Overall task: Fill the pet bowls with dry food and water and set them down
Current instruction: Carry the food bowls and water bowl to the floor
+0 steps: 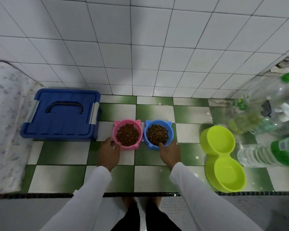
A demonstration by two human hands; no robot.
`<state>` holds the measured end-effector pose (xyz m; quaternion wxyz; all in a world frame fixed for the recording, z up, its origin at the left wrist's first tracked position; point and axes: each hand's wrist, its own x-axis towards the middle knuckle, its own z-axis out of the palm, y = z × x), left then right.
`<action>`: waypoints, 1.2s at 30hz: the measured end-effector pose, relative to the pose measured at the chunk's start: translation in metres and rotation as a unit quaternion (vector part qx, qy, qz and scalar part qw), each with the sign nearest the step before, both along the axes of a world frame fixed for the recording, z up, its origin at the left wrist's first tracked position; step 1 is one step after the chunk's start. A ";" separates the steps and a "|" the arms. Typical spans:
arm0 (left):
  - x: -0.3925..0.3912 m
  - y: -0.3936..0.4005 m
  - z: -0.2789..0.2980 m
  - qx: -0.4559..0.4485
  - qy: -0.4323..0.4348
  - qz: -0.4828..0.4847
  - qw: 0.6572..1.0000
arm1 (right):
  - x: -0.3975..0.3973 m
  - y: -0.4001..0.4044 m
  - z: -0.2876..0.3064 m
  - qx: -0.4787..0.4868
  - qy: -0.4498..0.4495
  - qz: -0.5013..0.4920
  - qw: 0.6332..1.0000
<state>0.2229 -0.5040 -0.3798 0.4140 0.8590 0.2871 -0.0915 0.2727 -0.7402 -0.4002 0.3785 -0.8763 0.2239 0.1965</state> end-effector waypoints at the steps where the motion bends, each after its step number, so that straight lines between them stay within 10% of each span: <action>1: 0.002 0.000 -0.002 -0.004 0.007 0.009 1.000 | 0.002 -0.001 -0.004 -0.005 0.000 -0.002 1.000; 25: 0.020 -0.015 -0.008 -0.064 -0.006 0.115 0.991 | 0.016 -0.002 0.001 0.051 -0.036 -0.087 0.994; 36: 0.020 -0.020 0.016 -0.334 -0.052 0.261 0.904 | 0.014 0.001 0.017 0.232 -0.055 -0.203 0.950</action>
